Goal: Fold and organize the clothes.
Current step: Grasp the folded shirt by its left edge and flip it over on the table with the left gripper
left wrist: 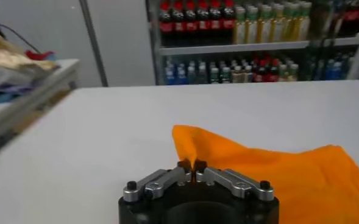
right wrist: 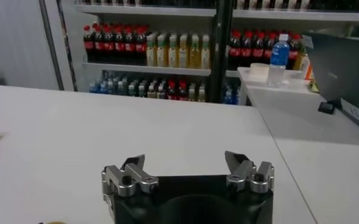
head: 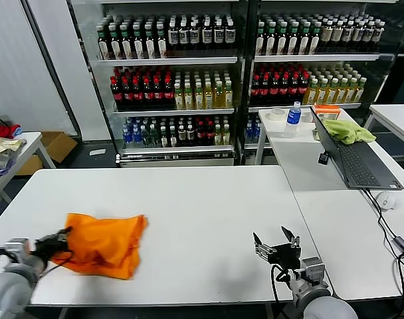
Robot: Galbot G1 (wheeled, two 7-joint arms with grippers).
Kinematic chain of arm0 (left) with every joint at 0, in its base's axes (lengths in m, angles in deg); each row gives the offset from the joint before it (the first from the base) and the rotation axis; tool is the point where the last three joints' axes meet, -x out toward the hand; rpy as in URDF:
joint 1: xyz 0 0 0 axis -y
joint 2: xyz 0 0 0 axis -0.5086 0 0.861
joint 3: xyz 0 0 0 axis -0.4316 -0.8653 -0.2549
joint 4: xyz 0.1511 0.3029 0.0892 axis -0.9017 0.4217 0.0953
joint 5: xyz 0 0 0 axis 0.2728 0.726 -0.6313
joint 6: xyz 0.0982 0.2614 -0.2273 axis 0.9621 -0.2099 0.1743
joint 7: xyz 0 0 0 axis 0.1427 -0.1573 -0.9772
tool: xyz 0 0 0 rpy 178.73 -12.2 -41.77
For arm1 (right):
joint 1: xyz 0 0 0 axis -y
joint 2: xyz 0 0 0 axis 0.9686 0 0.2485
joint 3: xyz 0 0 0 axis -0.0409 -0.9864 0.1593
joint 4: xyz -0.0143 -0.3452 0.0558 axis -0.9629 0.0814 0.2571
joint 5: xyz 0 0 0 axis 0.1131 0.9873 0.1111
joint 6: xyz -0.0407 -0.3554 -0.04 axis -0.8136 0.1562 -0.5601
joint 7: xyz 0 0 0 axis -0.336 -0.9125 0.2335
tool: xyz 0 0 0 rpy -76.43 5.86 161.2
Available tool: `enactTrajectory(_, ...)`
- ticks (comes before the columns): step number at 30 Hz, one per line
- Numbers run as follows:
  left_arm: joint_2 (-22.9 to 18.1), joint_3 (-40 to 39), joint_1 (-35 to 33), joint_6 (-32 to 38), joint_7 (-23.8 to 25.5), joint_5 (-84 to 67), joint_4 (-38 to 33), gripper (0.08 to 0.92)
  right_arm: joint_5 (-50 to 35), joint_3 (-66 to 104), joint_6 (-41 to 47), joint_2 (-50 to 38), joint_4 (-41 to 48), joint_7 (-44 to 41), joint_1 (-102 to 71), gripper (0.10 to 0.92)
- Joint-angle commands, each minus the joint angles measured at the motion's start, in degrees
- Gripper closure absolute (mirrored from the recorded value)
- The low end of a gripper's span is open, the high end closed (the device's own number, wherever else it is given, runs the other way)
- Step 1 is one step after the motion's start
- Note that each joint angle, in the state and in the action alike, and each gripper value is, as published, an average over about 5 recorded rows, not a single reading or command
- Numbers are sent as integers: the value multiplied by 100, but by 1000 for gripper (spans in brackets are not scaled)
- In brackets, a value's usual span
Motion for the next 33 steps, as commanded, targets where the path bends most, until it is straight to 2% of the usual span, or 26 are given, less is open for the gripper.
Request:
enactTrajectory(1,1385,2326,-768,-420,929,-138,1187,910,1,-70,-18,41,46,-3,80,203)
enactTrajectory(4,1468,2234,-565,-431,763,-485,983,910,-8,-55,-19,-40,48,-1,90,203)
enactTrajectory(7,1136,1646,-386,-429,267,-1089,-84,910,-17,-1,-16,-130,19,0,74,203)
enactTrajectory(9,562,982,-393,-403,-134,-1381,-1044,910,-14,52,-14,-149,-29,-2,19,203)
enactTrajectory(11,-218,28,-480,-297,-397,-1394,-1955,910,-9,101,-8,-166,-101,-5,-76,203)
enactTrajectory(13,-913,-878,-471,-171,-508,-1268,-2555,910,-2,132,-1,-202,-156,-7,-166,203)
enactTrajectory(15,-1328,-1513,-322,-69,-541,-1171,-2832,910,16,137,2,-237,-157,-2,-194,203)
enactTrajectory(18,-1606,-1951,-82,2,-487,-1078,-2893,910,42,133,10,-226,-157,9,-198,203)
enactTrajectory(26,-1490,-1793,480,185,-382,-974,-2150,910,109,100,13,-162,-175,2,-236,203)
enactTrajectory(33,-1625,-1935,641,243,-348,-638,-1873,910,129,114,13,-143,-174,-1,-241,203)
